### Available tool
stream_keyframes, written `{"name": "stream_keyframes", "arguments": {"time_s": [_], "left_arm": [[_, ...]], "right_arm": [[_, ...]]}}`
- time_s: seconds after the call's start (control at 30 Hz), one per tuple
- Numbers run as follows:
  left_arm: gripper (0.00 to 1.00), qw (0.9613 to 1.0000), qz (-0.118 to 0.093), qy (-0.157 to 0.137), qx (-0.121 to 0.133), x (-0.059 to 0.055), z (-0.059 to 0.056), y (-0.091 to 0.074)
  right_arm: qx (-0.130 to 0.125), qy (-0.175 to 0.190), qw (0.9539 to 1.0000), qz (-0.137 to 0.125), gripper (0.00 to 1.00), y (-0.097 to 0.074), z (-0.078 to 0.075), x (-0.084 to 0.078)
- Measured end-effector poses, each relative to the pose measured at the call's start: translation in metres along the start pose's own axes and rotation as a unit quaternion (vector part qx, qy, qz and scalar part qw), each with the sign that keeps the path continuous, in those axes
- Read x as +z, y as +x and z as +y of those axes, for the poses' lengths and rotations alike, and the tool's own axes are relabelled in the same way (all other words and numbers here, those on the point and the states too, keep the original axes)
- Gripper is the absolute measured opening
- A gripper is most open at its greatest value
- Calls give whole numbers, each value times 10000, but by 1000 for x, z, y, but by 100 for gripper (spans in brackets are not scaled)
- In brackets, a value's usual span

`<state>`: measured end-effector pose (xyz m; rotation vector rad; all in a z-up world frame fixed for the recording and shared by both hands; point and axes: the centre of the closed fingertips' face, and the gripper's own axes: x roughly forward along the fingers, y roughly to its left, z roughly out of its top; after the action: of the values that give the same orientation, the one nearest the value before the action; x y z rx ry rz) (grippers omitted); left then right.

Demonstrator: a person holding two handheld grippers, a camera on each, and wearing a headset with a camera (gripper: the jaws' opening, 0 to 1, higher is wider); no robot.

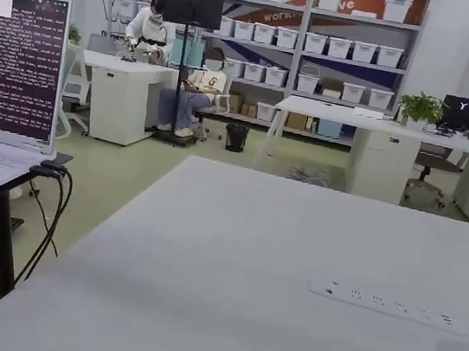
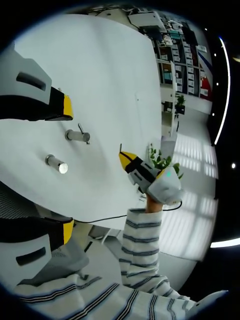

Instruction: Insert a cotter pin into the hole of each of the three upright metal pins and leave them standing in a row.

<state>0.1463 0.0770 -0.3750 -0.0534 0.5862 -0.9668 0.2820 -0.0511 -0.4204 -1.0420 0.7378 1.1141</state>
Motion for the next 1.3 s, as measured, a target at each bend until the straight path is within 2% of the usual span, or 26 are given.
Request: {"name": "stream_keyframes", "arguments": {"time_s": [0.13,0.3,0.4,0.77,1.03,1.3], "left_arm": [[75,10000,-24,20,-41,6,2,3],[70,9997,-155,-127,-120,14,2,7],[68,9997,-164,-152,-105,17,4,10],[60,9982,-367,-444,-149,34,11,24],[52,9976,-498,-446,-202,49,12,32],[48,9972,-490,-484,-281,55,11,37]], "right_arm": [[-262,95,9990,-357,0,-10,0,12],[-557,18,9971,-515,0,-22,1,18],[-736,66,9950,-665,0,-31,2,23],[-1094,20,9900,-892,0,-45,14,33],[-1333,-24,9850,-1094,0,-56,19,45],[-1374,-95,9827,-1240,0,-63,30,58]]}}
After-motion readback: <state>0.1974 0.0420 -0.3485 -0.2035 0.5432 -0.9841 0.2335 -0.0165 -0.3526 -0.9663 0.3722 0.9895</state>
